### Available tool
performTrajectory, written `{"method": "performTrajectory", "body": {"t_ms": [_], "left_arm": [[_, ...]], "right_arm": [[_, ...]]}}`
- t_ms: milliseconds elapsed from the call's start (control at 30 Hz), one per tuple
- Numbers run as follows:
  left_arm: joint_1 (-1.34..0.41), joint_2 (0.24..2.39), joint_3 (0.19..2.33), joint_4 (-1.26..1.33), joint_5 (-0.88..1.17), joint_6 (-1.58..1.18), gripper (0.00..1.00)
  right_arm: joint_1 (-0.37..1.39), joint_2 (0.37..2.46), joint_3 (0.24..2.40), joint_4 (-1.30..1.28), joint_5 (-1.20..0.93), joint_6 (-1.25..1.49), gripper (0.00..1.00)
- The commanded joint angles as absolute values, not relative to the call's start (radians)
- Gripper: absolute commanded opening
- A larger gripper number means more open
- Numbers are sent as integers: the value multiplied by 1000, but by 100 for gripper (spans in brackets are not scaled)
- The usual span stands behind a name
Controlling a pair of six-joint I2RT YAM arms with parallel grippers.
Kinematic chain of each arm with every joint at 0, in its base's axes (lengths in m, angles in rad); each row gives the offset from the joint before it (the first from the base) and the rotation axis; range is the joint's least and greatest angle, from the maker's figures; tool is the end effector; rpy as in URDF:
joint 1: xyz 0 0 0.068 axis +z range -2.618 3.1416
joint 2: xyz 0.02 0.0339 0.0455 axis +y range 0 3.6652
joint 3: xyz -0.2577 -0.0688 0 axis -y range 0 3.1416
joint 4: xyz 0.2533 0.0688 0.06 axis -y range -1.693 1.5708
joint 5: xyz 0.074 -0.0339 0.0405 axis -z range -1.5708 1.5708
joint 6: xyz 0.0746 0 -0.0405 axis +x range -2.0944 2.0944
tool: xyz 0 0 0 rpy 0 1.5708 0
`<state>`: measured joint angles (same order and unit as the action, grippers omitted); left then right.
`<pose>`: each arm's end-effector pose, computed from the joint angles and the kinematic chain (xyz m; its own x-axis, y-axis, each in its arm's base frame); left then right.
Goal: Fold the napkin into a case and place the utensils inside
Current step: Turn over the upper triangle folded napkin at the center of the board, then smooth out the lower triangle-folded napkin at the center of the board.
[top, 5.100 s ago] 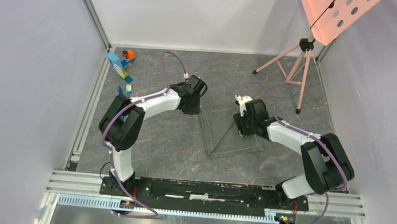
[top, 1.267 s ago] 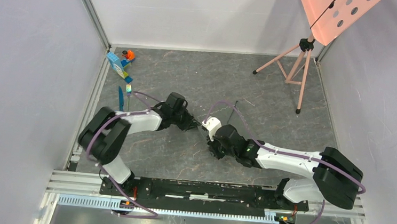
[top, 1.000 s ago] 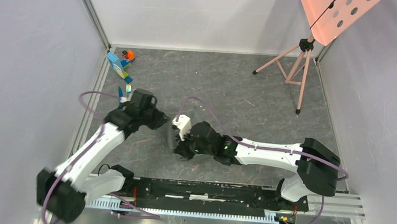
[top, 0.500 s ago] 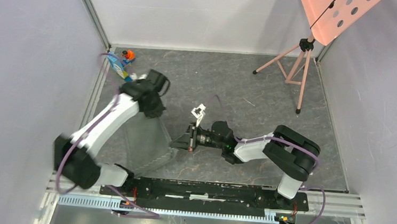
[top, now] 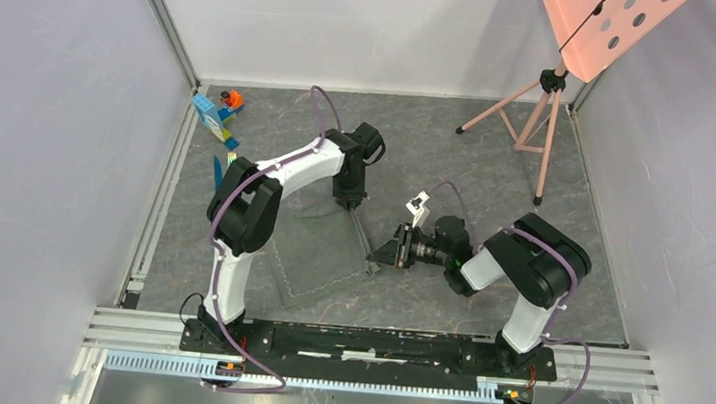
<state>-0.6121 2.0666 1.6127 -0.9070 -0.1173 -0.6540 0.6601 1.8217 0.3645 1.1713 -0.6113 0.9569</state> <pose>0.3548 -0.2384 0.1382 -0.9703 -0.0570 -0.2350 -0.0499 0.9981 -0.0359 0.2122 0.2190 0.0802 -0.8943 0.1531 -0.4204 -0.3577 0.3195 0.8775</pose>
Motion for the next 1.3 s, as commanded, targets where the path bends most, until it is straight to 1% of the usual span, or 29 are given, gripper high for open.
{"method": "performTrajectory", "body": {"t_ms": [0,33,100,133,200,267,400,433,467,533,600,767,933,1067,1200,1233,1267], "left_arm": [[-581,2008,1671,-745,-124,-535,34],[-581,1986,1669,-747,-109,-519,43],[-581,1919,1656,-759,-89,-495,56],[-582,1875,1643,-760,-86,-485,60],[-584,1784,1592,-756,-83,-468,68],[-583,1701,1543,-750,-62,-448,74],[-581,1603,1459,-756,-5,-427,77],[-582,1590,1434,-754,-5,-420,85],[-582,1581,1417,-757,-11,-412,89],[-577,1571,1378,-760,-48,-408,89],[-563,1560,1331,-728,-44,-418,88],[-480,1549,1194,-570,94,-511,80],[-448,1557,1108,-448,153,-581,79],[-414,1552,1063,-396,186,-610,77],[-366,1518,1010,-369,219,-627,76],[-357,1503,997,-368,219,-628,76],[-351,1490,987,-369,218,-628,76]], "right_arm": [[621,1688,348,895,-766,733,36],[616,1657,364,793,-748,673,42],[612,1588,398,621,-684,574,53],[612,1562,405,577,-659,544,56],[615,1513,422,478,-600,496,64],[616,1487,444,408,-560,458,69],[617,1451,490,306,-457,388,76],[616,1444,509,276,-432,369,78],[617,1442,528,257,-412,358,79],[615,1454,574,223,-375,346,81],[615,1476,627,192,-358,345,82],[614,1506,707,157,-291,363,85],[626,1587,751,184,-296,379,88],[663,1619,753,172,-263,357,83],[670,1609,687,181,-205,344,74],[670,1606,671,187,-194,338,70],[668,1605,652,196,-182,334,63]]}}
